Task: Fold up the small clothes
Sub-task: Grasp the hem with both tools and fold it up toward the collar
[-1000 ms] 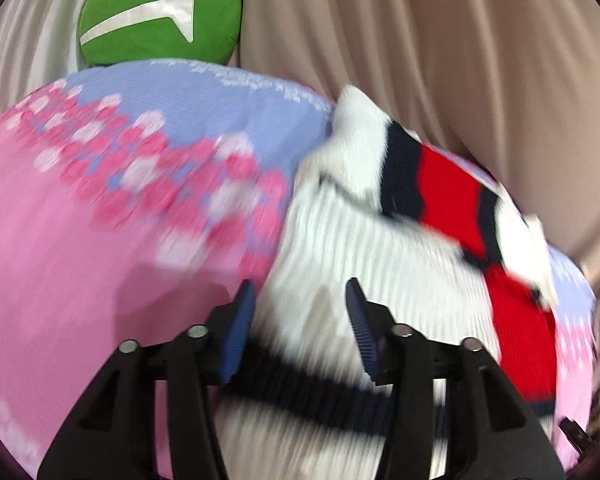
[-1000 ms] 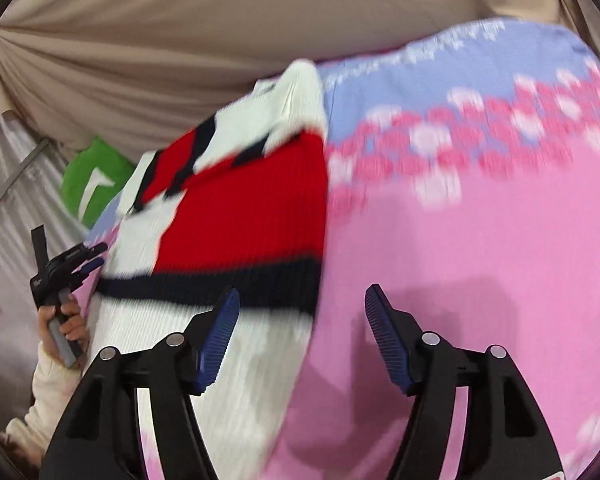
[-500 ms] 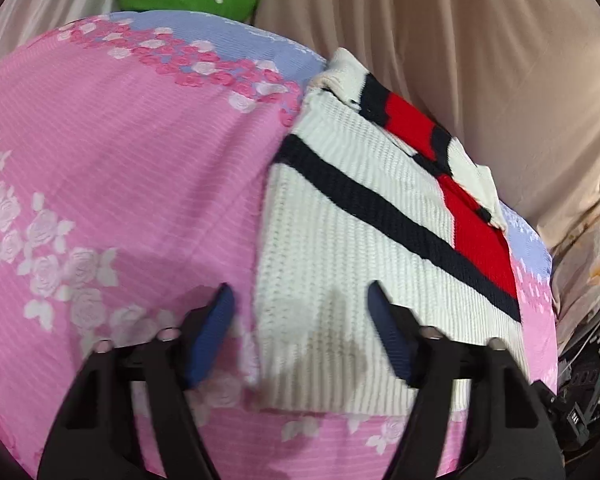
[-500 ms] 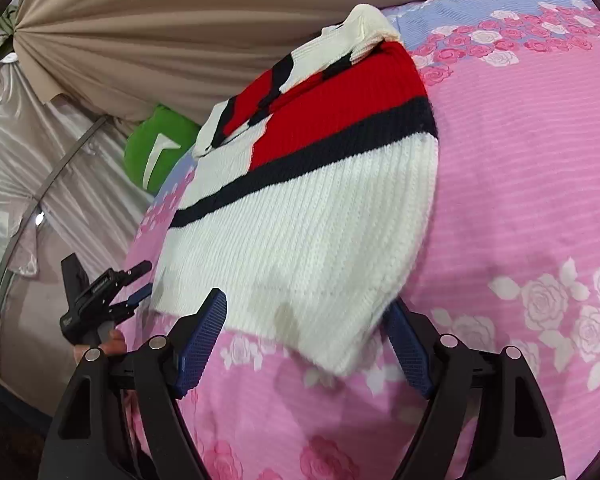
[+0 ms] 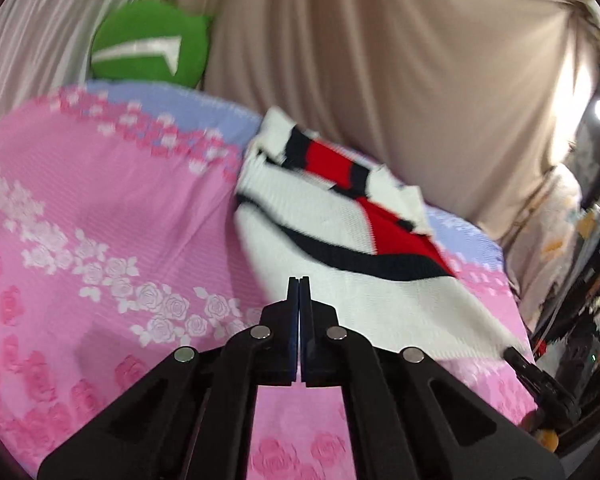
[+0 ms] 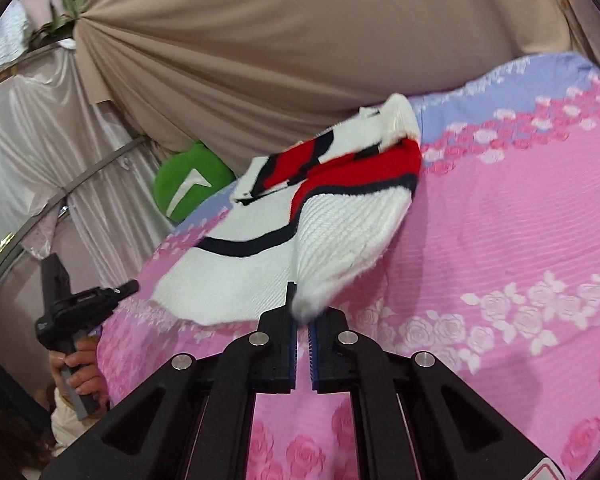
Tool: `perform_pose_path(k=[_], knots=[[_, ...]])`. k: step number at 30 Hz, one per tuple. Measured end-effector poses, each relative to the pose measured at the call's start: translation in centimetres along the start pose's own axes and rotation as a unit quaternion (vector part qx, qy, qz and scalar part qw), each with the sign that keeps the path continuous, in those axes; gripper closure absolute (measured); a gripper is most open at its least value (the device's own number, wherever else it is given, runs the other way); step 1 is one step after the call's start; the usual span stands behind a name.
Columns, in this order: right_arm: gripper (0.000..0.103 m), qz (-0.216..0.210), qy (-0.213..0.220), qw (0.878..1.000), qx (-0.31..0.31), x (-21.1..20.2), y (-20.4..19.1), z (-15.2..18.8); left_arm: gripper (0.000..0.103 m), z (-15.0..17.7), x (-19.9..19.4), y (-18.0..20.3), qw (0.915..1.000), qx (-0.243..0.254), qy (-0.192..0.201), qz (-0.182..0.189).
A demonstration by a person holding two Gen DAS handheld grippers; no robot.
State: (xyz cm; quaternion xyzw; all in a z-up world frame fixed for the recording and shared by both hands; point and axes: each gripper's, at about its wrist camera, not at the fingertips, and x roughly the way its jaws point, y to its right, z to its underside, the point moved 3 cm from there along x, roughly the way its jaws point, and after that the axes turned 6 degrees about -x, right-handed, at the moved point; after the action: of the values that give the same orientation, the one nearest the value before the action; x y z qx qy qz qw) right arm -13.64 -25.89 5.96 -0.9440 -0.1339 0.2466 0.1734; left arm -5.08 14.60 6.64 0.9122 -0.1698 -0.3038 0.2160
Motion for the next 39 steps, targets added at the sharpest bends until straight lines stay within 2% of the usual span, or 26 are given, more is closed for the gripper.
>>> perform_pose_path(k=[1, 2, 3, 5, 6, 7, 8, 9, 11, 12, 13, 15, 16, 18, 20, 21, 22, 23, 24, 25, 26, 30, 35, 39], knots=[[0.103, 0.001, -0.001, 1.0, -0.006, -0.9, -0.2, 0.4, 0.103, 0.4, -1.8, 0.6, 0.9998, 0.013, 0.011, 0.008], [0.102, 0.002, -0.001, 1.0, -0.011, -1.5, -0.3, 0.7, 0.103, 0.6, -2.8, 1.1, 0.9995, 0.023, 0.018, 0.007], [0.102, 0.008, 0.0, 1.0, -0.012, -2.2, -0.2, 1.0, 0.103, 0.9, -3.6, 1.2, 0.9992, 0.032, 0.024, -0.002], [0.102, 0.007, -0.013, 1.0, -0.003, -2.2, 0.4, 1.7, 0.102, 1.1, -3.4, 0.7, 0.9979, 0.043, 0.02, -0.045], [0.102, 0.011, -0.017, 1.0, 0.005, -2.1, 0.9, 2.0, 0.084, 1.1, -2.5, 0.2, 0.9979, 0.036, 0.004, -0.053], [0.098, 0.018, -0.018, 0.999, 0.022, -1.9, 1.6, 2.3, 0.051, 1.2, -0.9, -0.9, 0.9982, 0.013, -0.025, -0.053], [0.094, 0.019, -0.02, 0.999, 0.037, -1.6, 2.1, 2.5, 0.036, 1.3, 0.5, -2.0, 0.9977, -0.014, -0.046, -0.048], [0.09, 0.023, -0.026, 0.998, 0.049, -1.2, 2.5, 2.7, 0.029, 1.4, 1.7, -2.9, 0.997, -0.031, -0.055, -0.046], [0.067, 0.047, -0.041, 0.996, 0.062, 0.0, 3.4, 3.0, 0.029, 1.8, 4.8, -4.6, 0.9938, -0.048, -0.077, -0.065], [0.043, 0.055, -0.047, 0.995, 0.072, 0.6, 3.8, 3.1, 0.029, 1.9, 6.1, -5.1, 0.9925, -0.051, -0.084, -0.072], [0.031, 0.062, -0.053, 0.993, 0.089, 1.5, 4.4, 3.2, 0.029, 2.1, 7.4, -5.6, 0.9914, -0.06, -0.094, -0.069], [0.031, 0.058, -0.073, 0.989, 0.111, 3.2, 5.2, 3.1, 0.026, 2.4, 9.8, -5.9, 0.9885, -0.079, -0.116, -0.057], [0.031, 0.049, -0.086, 0.988, 0.12, 4.0, 5.6, 2.9, 0.024, 1.9, 10.2, -5.4, 0.9916, -0.064, -0.094, -0.06], [0.031, 0.033, -0.097, 0.984, 0.145, 5.3, 6.2, 2.6, 0.025, 2.0, 11.0, -4.9, 0.9904, -0.059, -0.11, -0.06], [0.03, 0.013, -0.101, 0.983, 0.154, 6.7, 6.3, 2.0, 0.043, 1.9, 12.3, -4.2, 0.9892, -0.059, -0.131, -0.027], [0.031, 0.008, -0.104, 0.983, 0.152, 7.5, 6.2, 1.6, 0.049, 1.8, 12.8, -3.9, 0.9893, -0.055, -0.13, -0.037], [0.032, 0.005, -0.107, 0.983, 0.148, 8.1, 6.1, 1.3, 0.076, 1.7, 13.0, -3.7, 0.9891, -0.05, -0.133, -0.038], [0.036, 0.001, -0.109, 0.984, 0.142, 8.7, 5.8, 1.0, 0.089, 1.7, 13.6, -3.6, 0.9866, -0.055, -0.15, -0.03], [0.053, 0.0, -0.116, 0.984, 0.139, 9.4, 5.7, 0.9, 0.089, 1.7, 13.8, -3.7, 0.9847, -0.07, -0.158, -0.02], [0.084, -0.004, -0.128, 0.982, 0.138, 10.3, 5.5, 1.0, 0.09, 1.6, 13.8, -3.6, 0.984, -0.082, -0.158, -0.011], [0.088, -0.014, -0.131, 0.982, 0.139, 10.7, 5.3, 1.0, 0.091, 1.4, 13.4, -3.4, 0.9852, -0.081, -0.15, -0.014], [0.093, -0.02, -0.076, 0.991, 0.106, 7.4, 4.0, 0.2, 0.092, 0.4, 8.9, -2.1, 0.9921, -0.066, -0.106, 0.005], [0.095, -0.03, 0.017, 0.996, 0.086, -1.9, 3.1, 0.1, 0.093, 0.5, 0.7, 0.3, 0.9964, -0.025, -0.064, 0.05], [0.096, -0.051, 0.059, 0.995, 0.058, -9.2, 1.1, 1.0, 0.093, 2.6, -6.1, 2.8, 0.9939, 0.018, -0.051, 0.097]])
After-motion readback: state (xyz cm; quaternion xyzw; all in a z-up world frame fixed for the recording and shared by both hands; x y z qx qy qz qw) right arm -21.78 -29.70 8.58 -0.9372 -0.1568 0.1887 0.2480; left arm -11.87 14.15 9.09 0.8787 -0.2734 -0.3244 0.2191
